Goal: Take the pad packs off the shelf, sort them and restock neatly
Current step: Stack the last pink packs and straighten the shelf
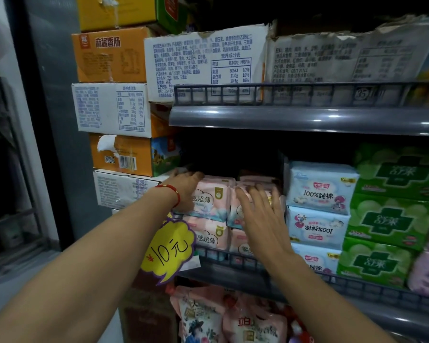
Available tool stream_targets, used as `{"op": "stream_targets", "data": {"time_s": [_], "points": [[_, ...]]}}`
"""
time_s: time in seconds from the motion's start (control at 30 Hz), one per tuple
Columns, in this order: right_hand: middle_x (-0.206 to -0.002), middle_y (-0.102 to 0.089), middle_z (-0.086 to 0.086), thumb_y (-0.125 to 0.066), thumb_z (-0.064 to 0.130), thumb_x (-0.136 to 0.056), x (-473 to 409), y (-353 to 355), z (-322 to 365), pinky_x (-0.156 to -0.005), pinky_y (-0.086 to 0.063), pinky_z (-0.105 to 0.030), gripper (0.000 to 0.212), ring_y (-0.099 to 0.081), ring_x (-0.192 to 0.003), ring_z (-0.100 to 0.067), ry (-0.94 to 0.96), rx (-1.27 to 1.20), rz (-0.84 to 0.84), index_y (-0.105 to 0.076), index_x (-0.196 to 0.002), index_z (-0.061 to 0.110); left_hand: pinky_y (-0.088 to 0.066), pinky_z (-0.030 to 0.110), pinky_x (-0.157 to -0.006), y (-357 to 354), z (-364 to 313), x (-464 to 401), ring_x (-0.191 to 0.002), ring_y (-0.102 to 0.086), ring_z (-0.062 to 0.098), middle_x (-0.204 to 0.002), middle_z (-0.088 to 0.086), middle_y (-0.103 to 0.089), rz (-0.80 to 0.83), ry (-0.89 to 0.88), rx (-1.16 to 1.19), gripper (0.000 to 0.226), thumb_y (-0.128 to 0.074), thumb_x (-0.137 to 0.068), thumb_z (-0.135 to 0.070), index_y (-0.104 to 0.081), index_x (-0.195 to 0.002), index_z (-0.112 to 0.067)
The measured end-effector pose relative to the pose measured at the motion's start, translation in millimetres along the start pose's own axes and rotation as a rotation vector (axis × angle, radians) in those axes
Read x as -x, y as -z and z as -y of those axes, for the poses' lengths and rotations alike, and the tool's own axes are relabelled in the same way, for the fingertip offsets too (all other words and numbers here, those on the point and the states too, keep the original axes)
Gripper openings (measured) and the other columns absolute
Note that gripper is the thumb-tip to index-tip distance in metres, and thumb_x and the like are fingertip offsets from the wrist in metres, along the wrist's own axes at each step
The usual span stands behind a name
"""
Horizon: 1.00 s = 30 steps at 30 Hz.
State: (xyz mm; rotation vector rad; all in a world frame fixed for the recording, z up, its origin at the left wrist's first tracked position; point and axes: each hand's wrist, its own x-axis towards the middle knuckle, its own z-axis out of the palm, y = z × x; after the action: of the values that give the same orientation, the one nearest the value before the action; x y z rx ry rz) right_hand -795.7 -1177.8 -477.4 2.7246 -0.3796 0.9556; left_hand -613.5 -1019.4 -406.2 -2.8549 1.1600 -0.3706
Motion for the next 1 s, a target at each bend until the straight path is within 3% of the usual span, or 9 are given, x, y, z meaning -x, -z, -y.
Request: {"op": "stream_targets", "data": {"time_s": [0.17,0.3,0.4,0.47,0.53,0.6,0.7,0.87,1.0], "points": [[-0.163,-0.032,-0.016,-0.083,0.026,-0.073,6.8,9.2,-1.7,-0.125,0.011,-0.051,0.103,-0.017,-0.156,-0.034,0.072,0.002,-0.05,-0.028,-0.159,0.012,-0.005,0.053,-0.124,3.9,-1.7,13.7,-0.145,-0.035,0.031,-0.155,0.012,-0.04,-0.052,-0.033,0.043,0.105,-0.075,-0.071,-0.016,-0.017,-0.159,-0.019],[-0.165,-0.028,-0.017,-0.083,0.024,-0.075,13.8,19.7,-2.8,-0.126,0.001,-0.051,0.095,-0.017,-0.156,-0.034,0.186,-0.019,-0.12,-0.035,-0.156,0.009,-0.026,0.049,-0.12,7.7,-3.2,26.6,-0.14,-0.037,0.034,-0.151,0.012,-0.042,-0.143,-0.056,0.131,0.099,-0.073,-0.073,-0.009,-0.024,-0.158,-0.016],[-0.161,-0.036,-0.016,-0.078,0.014,-0.077,37.4,33.3,-4.7,-0.126,-0.02,-0.051,0.082,-0.032,-0.15,-0.033,0.282,-0.106,-0.144,-0.042,-0.151,0.01,-0.039,0.043,-0.112,6.1,-20.0,55.4,-0.134,-0.043,0.034,-0.143,0.013,-0.048,-0.386,-0.094,0.282,0.071,-0.065,-0.079,-0.003,-0.046,-0.146,-0.011],[-0.148,-0.05,-0.014,-0.076,0.013,-0.076,65.9,40.8,-13.9,-0.111,-0.044,-0.046,0.068,-0.05,-0.133,-0.032,0.362,-0.162,-0.119,-0.051,-0.14,0.012,-0.044,0.037,-0.101,-0.8,-45.7,90.1,-0.119,-0.053,0.028,-0.126,0.009,-0.058,-0.57,-0.193,0.382,0.043,-0.062,-0.083,0.0,-0.062,-0.124,-0.012],[-0.129,-0.059,-0.008,-0.069,0.016,-0.076,105.9,42.8,-37.1,-0.085,-0.051,-0.041,0.053,-0.059,-0.109,-0.029,0.451,-0.138,-0.066,-0.057,-0.127,0.015,-0.046,0.034,-0.09,-12.6,-83.9,128.2,-0.104,-0.058,0.022,-0.109,0.003,-0.062,-0.62,-0.295,0.499,0.026,-0.06,-0.081,-0.003,-0.066,-0.104,-0.014],[-0.114,-0.059,-0.003,-0.069,0.02,-0.074,151.4,40.4,-73.6,-0.068,-0.046,-0.039,0.043,-0.058,-0.094,-0.027,0.467,-0.088,0.052,-0.059,-0.115,0.019,-0.048,0.034,-0.087,-33.4,-130.4,158.2,-0.097,-0.061,0.019,-0.099,-0.002,-0.065,-0.531,-0.358,0.624,0.023,-0.056,-0.074,-0.013,-0.067,-0.093,-0.017],[-0.107,-0.058,0.0,-0.068,0.024,-0.077,224.5,36.9,-136.6,-0.064,-0.051,-0.04,0.034,-0.061,-0.091,-0.027,0.266,-0.089,0.295,-0.058,-0.109,0.023,-0.05,0.027,-0.084,-64.3,-216.3,182.5,-0.09,-0.063,0.008,-0.094,-0.008,-0.066,-0.214,-0.348,0.788,0.023,-0.058,-0.071,-0.02,-0.07,-0.091,-0.025],[-0.125,-0.059,-0.005,-0.055,0.024,-0.089,374.9,38.5,-229.7,-0.082,-0.051,-0.042,0.033,-0.061,-0.111,-0.033,-0.184,-0.147,0.704,-0.059,-0.122,0.022,-0.05,0.024,-0.073,-105.5,-385.5,189.6,-0.079,-0.063,0.007,-0.092,-0.009,-0.069,0.38,-0.436,0.982,0.019,-0.068,-0.071,-0.023,-0.068,-0.089,-0.03],[-0.14,-0.054,-0.006,-0.054,0.024,-0.095,502.9,26.9,-275.2,-0.101,-0.047,-0.037,0.04,-0.054,-0.128,-0.031,-0.563,-0.25,1.01,-0.056,-0.135,0.023,-0.047,0.015,-0.061,-135.3,-499.4,199.3,-0.079,-0.057,0.01,-0.099,0.001,-0.067,0.799,-0.589,0.842,0.02,-0.07,-0.091,-0.013,-0.069,-0.109,-0.022]]}}
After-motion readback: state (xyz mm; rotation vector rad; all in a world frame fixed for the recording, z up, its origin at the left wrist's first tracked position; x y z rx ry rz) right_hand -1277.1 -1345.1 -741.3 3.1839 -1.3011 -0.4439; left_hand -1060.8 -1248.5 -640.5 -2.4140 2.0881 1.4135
